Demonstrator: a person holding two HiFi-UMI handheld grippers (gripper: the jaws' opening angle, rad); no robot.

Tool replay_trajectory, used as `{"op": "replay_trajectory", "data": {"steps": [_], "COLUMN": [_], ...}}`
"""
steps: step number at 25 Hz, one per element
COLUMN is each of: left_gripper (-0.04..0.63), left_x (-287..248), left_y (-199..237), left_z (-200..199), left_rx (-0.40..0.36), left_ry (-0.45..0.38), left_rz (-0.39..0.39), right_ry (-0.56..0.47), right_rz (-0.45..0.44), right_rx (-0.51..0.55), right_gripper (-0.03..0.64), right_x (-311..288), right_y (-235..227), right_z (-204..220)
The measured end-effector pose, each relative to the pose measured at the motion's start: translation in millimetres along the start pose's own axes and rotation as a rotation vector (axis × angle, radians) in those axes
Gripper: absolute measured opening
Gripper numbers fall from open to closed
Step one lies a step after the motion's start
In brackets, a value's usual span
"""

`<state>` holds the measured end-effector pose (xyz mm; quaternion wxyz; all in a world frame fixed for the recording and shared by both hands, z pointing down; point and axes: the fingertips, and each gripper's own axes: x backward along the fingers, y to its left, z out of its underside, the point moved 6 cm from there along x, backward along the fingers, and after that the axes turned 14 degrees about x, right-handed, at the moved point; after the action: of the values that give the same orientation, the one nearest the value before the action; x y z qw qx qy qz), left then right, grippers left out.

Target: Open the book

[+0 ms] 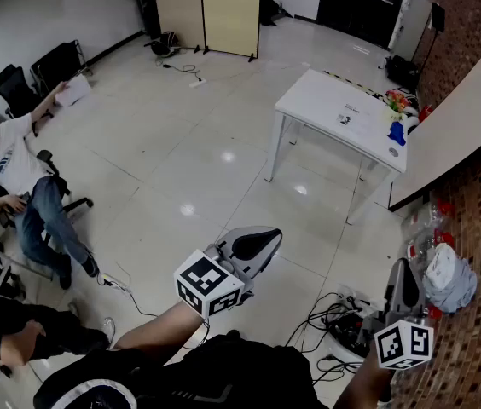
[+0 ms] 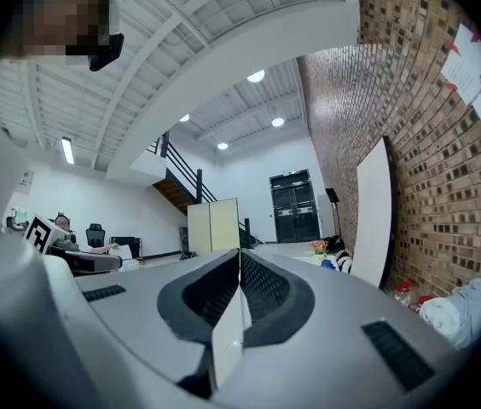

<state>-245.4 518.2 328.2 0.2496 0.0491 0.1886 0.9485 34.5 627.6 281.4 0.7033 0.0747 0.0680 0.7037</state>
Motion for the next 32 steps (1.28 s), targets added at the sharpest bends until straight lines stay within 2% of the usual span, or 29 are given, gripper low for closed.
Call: {"op": "replay_trajectory", "data": {"steps": [5,9,16,24,32], "left_gripper": [-0.005,-0.005,-0.005,-0.005,-0.005], "left_x": [-17,-48,-132,-231,-306], "left_y": [31,53,78,105,157], "left_z": [-8,-11,-31,-67,-84], "left_rx": [0.005,0.010,-0.015,-0.024,-0.028], "left_ry": [0.003,0.005,0.011,-0.021,-0.006], "left_rz": [0.009,-0.005,-0.022,-0.107,-0.135], "right_ry": [0.021,0.021,0.005,-0.040,-0.024], "right_rz": [-0.003,-0.019,-0.044,-0.114,-0.139], "right_rx": [-0.012,-0.008,-0.031,-0.029,-0.070], "right_gripper": [0.002,0.002,0.002,0.002,0.002], "right_x": [-33,-70,-147,-245,-338], "right_y": [3,-13,-73,-153,-188], "right_z": [9,16,34,26,53]}}
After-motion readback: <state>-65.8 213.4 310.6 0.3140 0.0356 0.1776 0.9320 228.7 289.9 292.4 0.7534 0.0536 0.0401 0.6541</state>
